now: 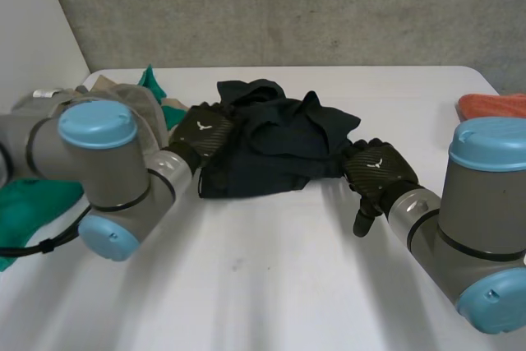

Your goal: Fold the laundry.

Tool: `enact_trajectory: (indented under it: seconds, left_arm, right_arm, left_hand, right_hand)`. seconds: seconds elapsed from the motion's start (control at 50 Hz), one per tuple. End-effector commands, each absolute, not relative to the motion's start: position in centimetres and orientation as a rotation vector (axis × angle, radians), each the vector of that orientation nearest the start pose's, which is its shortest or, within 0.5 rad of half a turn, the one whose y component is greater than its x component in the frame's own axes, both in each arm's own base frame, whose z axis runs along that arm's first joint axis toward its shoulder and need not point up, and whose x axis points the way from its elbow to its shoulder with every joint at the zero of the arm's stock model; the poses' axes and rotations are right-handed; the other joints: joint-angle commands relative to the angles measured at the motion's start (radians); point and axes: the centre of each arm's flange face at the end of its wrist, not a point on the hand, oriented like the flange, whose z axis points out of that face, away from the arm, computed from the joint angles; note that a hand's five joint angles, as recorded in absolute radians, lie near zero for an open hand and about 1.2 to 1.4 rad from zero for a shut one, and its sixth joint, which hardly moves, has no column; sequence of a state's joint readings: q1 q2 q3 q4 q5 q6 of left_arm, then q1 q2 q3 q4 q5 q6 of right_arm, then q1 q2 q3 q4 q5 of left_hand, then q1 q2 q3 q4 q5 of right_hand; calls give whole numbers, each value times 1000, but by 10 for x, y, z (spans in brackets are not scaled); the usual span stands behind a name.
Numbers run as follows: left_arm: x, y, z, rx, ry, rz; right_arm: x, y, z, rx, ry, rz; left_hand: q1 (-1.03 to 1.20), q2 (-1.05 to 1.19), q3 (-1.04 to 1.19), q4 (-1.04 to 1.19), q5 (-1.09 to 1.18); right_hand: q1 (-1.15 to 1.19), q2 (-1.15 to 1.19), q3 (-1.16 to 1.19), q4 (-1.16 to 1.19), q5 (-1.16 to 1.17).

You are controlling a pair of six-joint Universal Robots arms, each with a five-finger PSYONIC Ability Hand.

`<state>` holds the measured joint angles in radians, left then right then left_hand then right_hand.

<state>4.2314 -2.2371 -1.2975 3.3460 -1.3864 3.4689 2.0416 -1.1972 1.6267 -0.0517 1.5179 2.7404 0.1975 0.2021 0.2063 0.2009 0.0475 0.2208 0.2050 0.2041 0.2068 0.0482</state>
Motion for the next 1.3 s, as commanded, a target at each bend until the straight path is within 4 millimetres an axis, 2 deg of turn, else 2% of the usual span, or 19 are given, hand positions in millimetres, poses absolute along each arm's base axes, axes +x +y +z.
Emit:
enact_trajectory:
  seconds: [0.02, 0.12, 0.2, 0.24, 0.34, 0.38, 0.44, 0.52, 0.56, 0.64, 0.66, 0.76, 0.8, 0.82, 0.9, 1.08, 1.16, 1.22, 1.3]
  left_arm:
    - [-335, -308, 143, 1284, 2349, -2037]
    - [-341, -329, 135, 1234, 2281, -2093]
    - [-332, -351, 140, 1144, 2194, -2050]
    - [-327, -354, 152, 1090, 2150, -2041]
    - [-318, -361, 231, 818, 1914, -2263]
    - [-323, -355, 279, 724, 1742, -2462]
    - [-339, -333, 333, 699, 1528, -2701]
    - [-365, -301, 368, 790, 1426, -2892]
    - [-377, -290, 363, 859, 1477, -2914]
    - [-410, -260, 318, 1144, 1743, -2845]
    - [-420, -245, 294, 1272, 1870, -2783]
    - [-433, -204, 228, 1617, 2177, -2539]
    - [-432, -197, 216, 1675, 2209, -2486]
    - [-428, -194, 209, 1690, 2230, -2443]
    - [-412, -185, 215, 1669, 2227, -2395]
    - [-357, -199, 298, 1273, 2019, -2711]
    - [-327, -217, 315, 1081, 2007, -2746]
    - [-310, -230, 313, 997, 2040, -2703]
    - [-280, -252, 287, 917, 2190, -2480]
  right_arm:
    - [272, -236, 179, -1097, 2259, -1736]
    - [270, -236, 178, -1097, 2266, -1738]
    - [266, -239, 176, -1082, 2281, -1747]
    - [264, -241, 177, -1076, 2285, -1756]
    - [259, -244, 179, -1070, 2285, -1779]
    - [259, -244, 182, -1066, 2280, -1792]
    - [258, -245, 186, -1058, 2276, -1810]
    - [252, -249, 190, -1030, 2285, -1835]
    - [248, -253, 193, -1010, 2291, -1851]
    - [234, -265, 201, -941, 2322, -1898]
    - [227, -270, 203, -909, 2339, -1916]
    - [205, -288, 207, -816, 2397, -1959]
    - [199, -292, 207, -799, 2416, -1965]
    - [194, -296, 206, -785, 2431, -1968]
    - [188, -301, 206, -769, 2439, -1970]
    - [205, -290, 207, -841, 2355, -1933]
    - [222, -275, 212, -907, 2295, -1926]
    - [232, -264, 216, -946, 2262, -1907]
    - [252, -233, 221, -1034, 2240, -1787]
  left_hand:
    - [-5, -9, -14, -8, -29]
    - [446, 442, 437, 443, 422]
    - [1197, 1192, 1188, 1193, 1172]
    - [1199, 1194, 1190, 1195, 1174]
    - [1199, 1194, 1190, 1195, 1174]
    - [1199, 1194, 1190, 1195, 1174]
    - [1199, 1194, 1190, 1195, 1174]
    - [1199, 1194, 1190, 1195, 1174]
    - [1199, 1194, 1190, 1195, 1174]
    - [1199, 1194, 1190, 1195, 1174]
    - [1199, 1194, 1190, 1195, 1174]
    - [1199, 1194, 1190, 1195, 1174]
    - [919, 914, 910, 915, 894]
    - [563, 558, 554, 559, 538]
    - [3, -2, -6, -1, -22]
    - [-23, -28, -32, -26, -48]
    - [25, 20, 16, 21, 0]
    - [80, 76, 72, 77, 56]
    - [119, 114, 110, 115, 94]
  right_hand:
    - [-46, -30, -30, -32, -48]
    - [-46, -30, -30, -32, -48]
    - [-46, -30, -30, -32, -48]
    - [-46, -30, -30, -32, -48]
    - [-46, -30, -30, -32, -48]
    - [-46, -30, -30, -32, -48]
    - [-46, -30, -30, -32, -48]
    - [-46, -30, -30, -32, -48]
    - [-46, -30, -30, -32, -48]
    - [-46, -30, -30, -32, -48]
    - [-46, -30, -30, -32, -48]
    - [-46, -30, -30, -32, -48]
    - [-46, -30, -30, -32, -48]
    - [-46, -30, -30, -32, -48]
    - [-46, -30, -30, -32, -48]
    - [-46, -30, -30, -32, -48]
    - [-46, -30, -30, -32, -48]
    - [-46, -30, -30, -32, -48]
    - [-46, -30, -30, -32, -48]
